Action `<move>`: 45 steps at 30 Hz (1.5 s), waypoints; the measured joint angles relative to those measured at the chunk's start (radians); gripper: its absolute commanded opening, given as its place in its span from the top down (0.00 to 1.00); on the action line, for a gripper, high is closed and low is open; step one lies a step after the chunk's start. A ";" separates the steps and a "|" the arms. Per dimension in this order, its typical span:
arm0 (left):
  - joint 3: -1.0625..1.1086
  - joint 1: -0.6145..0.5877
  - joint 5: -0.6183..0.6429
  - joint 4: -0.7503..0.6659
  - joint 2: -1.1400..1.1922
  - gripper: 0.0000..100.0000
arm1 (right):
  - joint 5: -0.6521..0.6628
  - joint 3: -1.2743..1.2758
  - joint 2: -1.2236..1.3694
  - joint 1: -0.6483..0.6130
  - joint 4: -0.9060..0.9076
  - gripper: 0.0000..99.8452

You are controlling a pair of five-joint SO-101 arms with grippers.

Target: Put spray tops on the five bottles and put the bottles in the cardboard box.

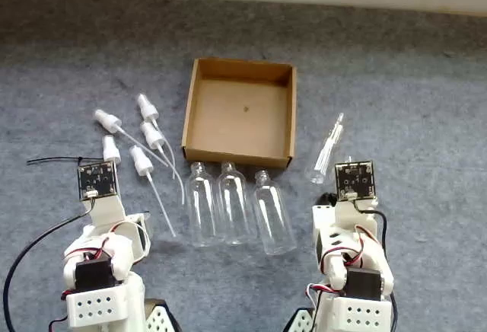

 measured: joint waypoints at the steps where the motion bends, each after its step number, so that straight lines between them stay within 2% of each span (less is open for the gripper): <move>1: 0.000 0.000 0.000 0.000 0.000 0.81 | 0.000 0.000 0.000 0.000 0.000 0.99; 45: 0.000 0.023 0.000 0.000 -0.008 0.81 | 0.000 0.000 0.000 0.000 0.000 0.99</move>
